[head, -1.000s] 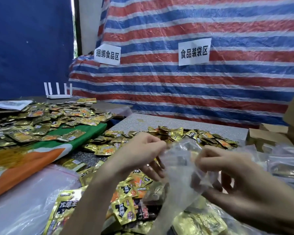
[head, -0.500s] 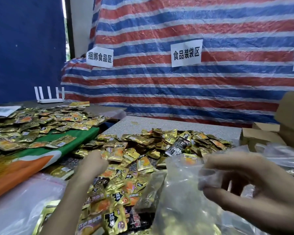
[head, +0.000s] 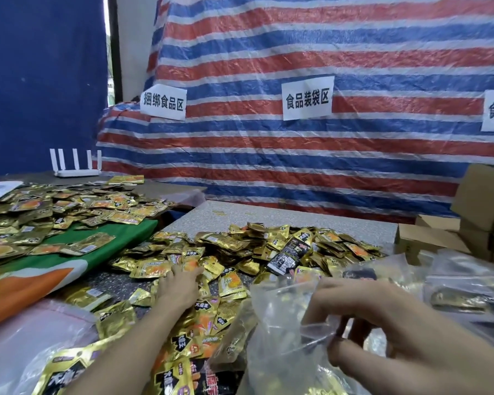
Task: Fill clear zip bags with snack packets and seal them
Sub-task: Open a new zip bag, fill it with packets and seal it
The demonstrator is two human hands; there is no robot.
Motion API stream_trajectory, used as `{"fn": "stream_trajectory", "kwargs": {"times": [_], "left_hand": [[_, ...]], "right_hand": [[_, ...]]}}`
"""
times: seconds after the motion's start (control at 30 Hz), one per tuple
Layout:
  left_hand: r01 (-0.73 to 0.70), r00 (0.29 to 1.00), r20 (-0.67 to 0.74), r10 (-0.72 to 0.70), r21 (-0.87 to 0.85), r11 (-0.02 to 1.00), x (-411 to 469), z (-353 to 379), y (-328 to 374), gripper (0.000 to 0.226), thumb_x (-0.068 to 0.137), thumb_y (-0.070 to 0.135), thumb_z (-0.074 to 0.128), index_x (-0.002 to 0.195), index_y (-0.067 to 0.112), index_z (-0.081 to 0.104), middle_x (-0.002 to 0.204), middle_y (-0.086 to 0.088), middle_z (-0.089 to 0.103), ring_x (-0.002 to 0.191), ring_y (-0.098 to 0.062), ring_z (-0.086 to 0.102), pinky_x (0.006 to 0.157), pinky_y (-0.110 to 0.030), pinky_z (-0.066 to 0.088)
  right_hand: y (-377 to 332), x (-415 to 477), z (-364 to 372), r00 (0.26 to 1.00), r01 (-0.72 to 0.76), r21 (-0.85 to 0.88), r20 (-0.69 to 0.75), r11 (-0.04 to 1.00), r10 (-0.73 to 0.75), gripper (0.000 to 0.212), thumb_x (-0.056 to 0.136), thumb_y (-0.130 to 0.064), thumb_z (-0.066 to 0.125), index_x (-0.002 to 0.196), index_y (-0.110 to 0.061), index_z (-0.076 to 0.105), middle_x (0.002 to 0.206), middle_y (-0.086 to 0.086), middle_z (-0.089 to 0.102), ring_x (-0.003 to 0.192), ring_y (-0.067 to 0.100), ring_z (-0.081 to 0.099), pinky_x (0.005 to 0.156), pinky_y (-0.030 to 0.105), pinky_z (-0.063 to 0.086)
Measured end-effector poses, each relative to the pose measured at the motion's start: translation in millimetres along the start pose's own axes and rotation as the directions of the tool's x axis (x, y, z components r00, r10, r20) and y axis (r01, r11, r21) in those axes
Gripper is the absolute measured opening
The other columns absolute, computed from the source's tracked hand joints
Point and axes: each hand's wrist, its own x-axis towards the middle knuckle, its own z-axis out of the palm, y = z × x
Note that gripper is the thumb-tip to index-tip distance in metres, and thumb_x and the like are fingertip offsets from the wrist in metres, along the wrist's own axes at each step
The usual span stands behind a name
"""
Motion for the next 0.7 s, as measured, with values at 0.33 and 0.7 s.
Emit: {"fn": "stream_trajectory", "kwargs": {"times": [0.33,0.7], "left_hand": [[-0.111,0.928,-0.343,-0.148,-0.632,0.767,-36.6,-58.9,-12.3,0.016,0.104,0.023,0.045,0.119,0.021,0.049,0.093,-0.008,0.066,0.075,-0.025,0.065,0.064,-0.041,0.055],[-0.455,0.89,-0.455,0.021,-0.886,0.086,-166.4,-190.2,10.5,0.015,0.097,0.024,0.06,0.1,0.01,0.065,0.089,-0.008,0.075,0.078,-0.028,0.075,0.067,-0.037,0.061]], "right_hand": [[-19.3,-1.3,-14.0,0.994,-0.08,0.043,0.083,0.996,0.076,0.01,0.087,-0.028,0.056,0.087,-0.03,0.066,0.093,-0.012,0.067,0.08,0.011,0.065,0.062,0.024,0.051],[-28.9,5.6,-2.1,0.971,-0.178,-0.011,0.158,0.984,0.178,0.006,0.089,-0.034,0.069,0.085,-0.039,0.069,0.088,-0.023,0.067,0.078,0.0,0.065,0.061,0.016,0.046]]}}
